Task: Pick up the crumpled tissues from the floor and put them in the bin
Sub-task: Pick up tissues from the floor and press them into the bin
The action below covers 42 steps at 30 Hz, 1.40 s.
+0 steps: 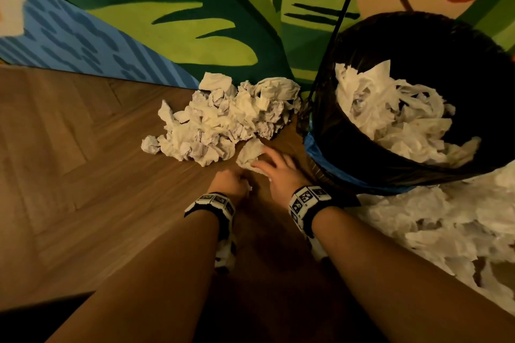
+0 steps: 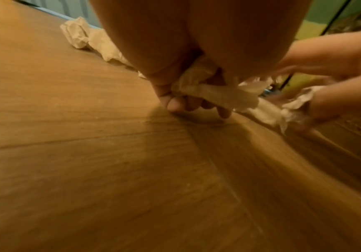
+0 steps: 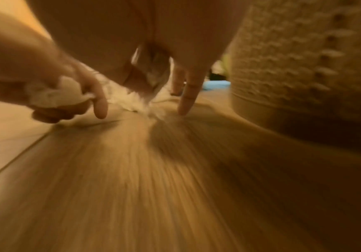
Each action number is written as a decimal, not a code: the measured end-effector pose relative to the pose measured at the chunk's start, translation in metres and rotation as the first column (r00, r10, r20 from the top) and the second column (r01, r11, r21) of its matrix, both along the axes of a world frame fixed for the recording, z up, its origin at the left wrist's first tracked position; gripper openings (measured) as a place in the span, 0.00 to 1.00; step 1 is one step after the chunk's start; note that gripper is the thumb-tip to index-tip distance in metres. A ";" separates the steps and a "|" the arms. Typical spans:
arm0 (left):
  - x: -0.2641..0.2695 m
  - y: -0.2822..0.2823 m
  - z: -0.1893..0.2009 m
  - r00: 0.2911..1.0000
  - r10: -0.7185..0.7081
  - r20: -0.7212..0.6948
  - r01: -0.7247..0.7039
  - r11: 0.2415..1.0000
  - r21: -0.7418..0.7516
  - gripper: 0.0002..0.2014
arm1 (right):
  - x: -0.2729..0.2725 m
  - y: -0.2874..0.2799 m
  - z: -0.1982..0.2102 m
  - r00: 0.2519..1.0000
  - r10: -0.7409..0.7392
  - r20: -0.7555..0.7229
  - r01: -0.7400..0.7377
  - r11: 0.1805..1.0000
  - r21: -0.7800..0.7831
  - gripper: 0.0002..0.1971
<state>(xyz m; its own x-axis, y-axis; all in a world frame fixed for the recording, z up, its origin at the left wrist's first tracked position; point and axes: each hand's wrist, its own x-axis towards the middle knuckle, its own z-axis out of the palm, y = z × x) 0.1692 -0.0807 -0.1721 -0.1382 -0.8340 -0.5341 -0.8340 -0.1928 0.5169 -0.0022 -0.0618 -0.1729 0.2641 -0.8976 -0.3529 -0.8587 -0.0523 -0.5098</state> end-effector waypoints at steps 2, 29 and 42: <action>0.000 0.003 -0.001 1.000 0.003 0.023 -0.002 0.998 -0.058 0.12 | 0.005 -0.003 0.002 0.983 0.162 -0.082 -0.153 0.982 0.110 0.42; -0.089 -0.055 -0.008 0.979 -0.043 0.201 0.086 0.973 -0.213 0.29 | -0.058 0.046 0.025 0.951 -0.306 0.031 0.298 0.941 0.159 0.15; -0.109 -0.043 0.001 0.863 -0.433 0.262 0.457 0.889 -0.036 0.28 | -0.064 0.062 0.028 0.920 -0.381 0.088 0.365 0.918 0.157 0.10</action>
